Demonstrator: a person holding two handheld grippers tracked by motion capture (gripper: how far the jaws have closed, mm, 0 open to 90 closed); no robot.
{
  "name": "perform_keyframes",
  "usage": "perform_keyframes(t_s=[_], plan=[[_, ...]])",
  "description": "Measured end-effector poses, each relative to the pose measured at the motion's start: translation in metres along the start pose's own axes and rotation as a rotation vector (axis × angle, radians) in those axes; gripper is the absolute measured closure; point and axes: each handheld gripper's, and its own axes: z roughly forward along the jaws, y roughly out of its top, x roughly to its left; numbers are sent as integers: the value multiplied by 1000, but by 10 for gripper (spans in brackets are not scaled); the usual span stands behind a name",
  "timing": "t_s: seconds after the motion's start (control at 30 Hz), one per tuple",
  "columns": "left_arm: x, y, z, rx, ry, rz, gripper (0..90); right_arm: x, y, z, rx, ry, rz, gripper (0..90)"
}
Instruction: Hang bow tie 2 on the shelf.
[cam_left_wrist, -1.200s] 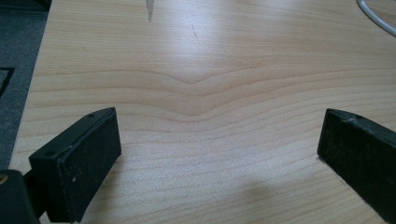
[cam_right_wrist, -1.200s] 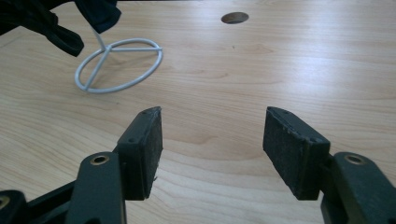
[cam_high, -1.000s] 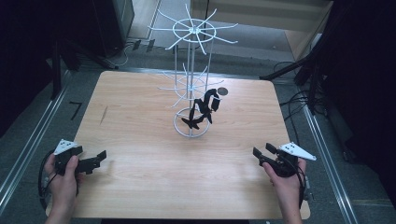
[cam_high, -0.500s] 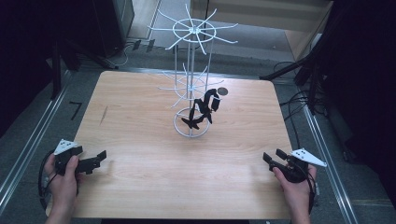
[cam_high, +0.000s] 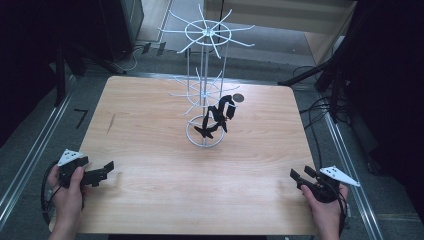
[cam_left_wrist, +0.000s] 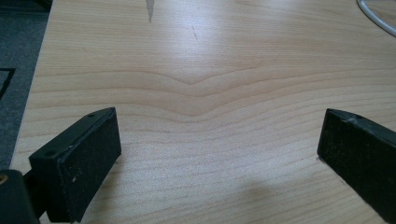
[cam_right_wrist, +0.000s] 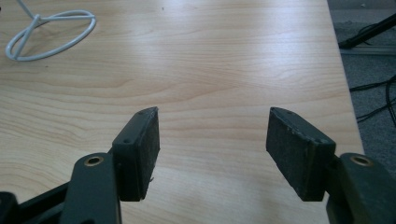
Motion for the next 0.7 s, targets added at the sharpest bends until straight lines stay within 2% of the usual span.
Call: perform_keyframes(t_s=[0.4, 0.7], plan=[[0, 0, 0, 0, 0, 0, 0, -14, -12, -11, 3, -20, 16, 351], [0, 0, 0, -1, 0, 0, 0, -21, -19, -20, -11, -17, 34, 326]])
